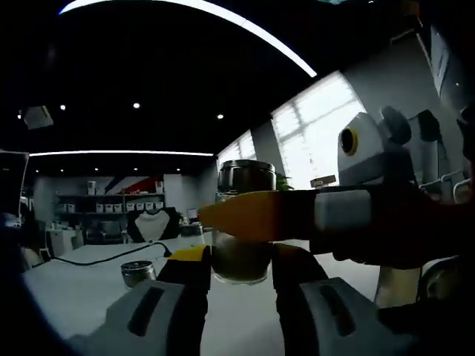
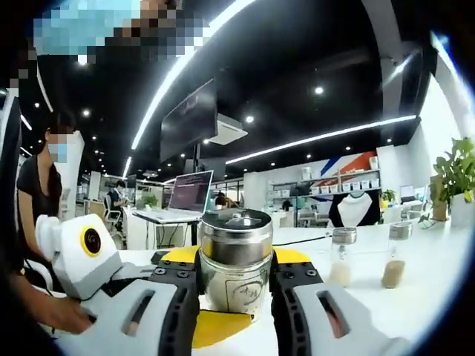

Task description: Rotate the seasoning bottle until the label or dispensing opening points toward the visible target arrow and the bottle remains upright within the marked orientation range

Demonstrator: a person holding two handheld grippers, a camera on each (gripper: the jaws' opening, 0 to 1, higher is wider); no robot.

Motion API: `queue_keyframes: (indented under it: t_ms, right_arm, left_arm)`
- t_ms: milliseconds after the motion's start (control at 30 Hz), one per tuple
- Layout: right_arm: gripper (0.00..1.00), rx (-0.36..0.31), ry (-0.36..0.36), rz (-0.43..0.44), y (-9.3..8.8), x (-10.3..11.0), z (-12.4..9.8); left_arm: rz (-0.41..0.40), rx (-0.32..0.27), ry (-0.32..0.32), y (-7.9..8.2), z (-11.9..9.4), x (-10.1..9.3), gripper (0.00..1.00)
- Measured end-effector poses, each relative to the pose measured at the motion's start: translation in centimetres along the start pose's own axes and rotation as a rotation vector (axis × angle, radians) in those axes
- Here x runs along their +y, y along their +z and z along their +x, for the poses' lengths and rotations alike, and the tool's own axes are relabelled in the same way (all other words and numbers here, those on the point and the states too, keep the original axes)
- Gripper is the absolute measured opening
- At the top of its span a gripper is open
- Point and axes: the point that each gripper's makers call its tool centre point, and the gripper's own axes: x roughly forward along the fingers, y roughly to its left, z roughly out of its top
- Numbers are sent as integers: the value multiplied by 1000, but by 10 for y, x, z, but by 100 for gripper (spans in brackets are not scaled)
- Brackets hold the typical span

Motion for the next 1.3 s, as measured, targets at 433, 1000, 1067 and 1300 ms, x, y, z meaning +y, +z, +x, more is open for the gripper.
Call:
queue_keyframes:
  t_ms: [433,1000,1067,1300]
  right_arm:
    - [32,-8,218,31,1,22,-9]
    - [33,64,554,127,9,57,-28]
    - [33,79,598,123,9,64,-31]
    - [33,123,561,62,0,65,-27]
  left_arm:
    - [-188,-71,-94,7,-16,-1,34]
    - [-392,-86,-550,24,-39,-19,34]
    - [-389,-86,-596,25,-42,-22,34]
    - [-365,32,-666,15,-41,-28,34]
